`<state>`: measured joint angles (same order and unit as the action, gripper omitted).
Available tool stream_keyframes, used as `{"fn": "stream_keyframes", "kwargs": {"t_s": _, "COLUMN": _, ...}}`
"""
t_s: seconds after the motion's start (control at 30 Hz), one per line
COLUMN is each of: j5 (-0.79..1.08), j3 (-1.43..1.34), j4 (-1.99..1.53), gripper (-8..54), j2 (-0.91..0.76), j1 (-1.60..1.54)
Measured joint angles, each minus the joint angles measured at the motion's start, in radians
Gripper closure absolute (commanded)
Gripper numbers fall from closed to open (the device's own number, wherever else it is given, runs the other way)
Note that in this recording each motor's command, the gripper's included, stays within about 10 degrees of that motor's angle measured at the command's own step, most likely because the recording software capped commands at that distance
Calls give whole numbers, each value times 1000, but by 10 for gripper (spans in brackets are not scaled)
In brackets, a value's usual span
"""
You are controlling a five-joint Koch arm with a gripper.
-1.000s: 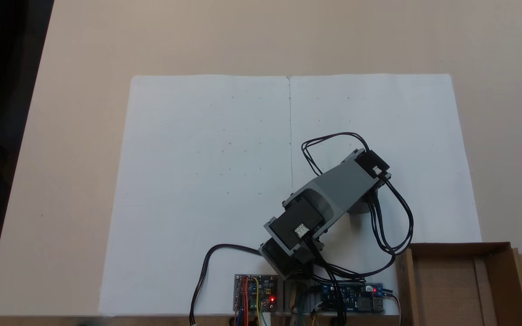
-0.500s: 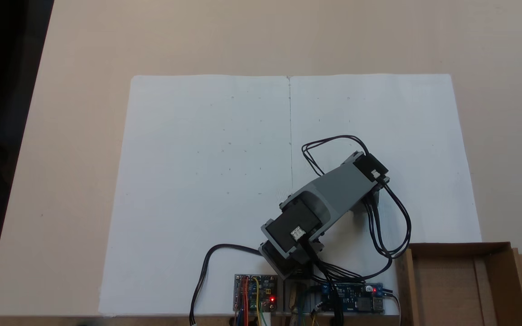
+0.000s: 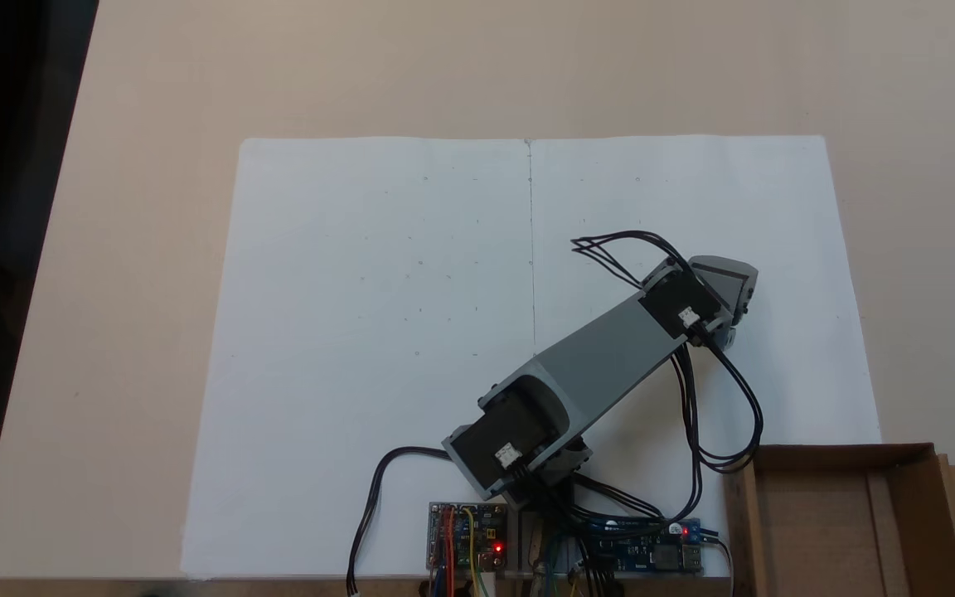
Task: Grasp a green dice and put it in the bin.
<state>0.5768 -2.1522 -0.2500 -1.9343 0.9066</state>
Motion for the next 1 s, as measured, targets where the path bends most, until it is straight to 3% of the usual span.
{"fn": "stream_keyframes", "kwargs": {"t_s": 0.2, "j5": -40, "j3": 245, "j4": 0, "gripper": 332, "j2": -6, "j1": 207}}
{"fn": "stream_keyframes", "kwargs": {"t_s": 0.47, "j5": -46, "j3": 331, "j4": 0, "gripper": 332, "j2": 26, "j1": 508}}
{"fn": "stream_keyframes", "kwargs": {"t_s": 0.77, "j5": -51, "j3": 445, "j4": 0, "gripper": 332, "j2": 288, "j1": 825}}
{"fn": "stream_keyframes", "kwargs": {"t_s": 1.0, "j5": -51, "j3": 449, "j4": -3, "gripper": 332, "j2": 360, "j1": 899}}
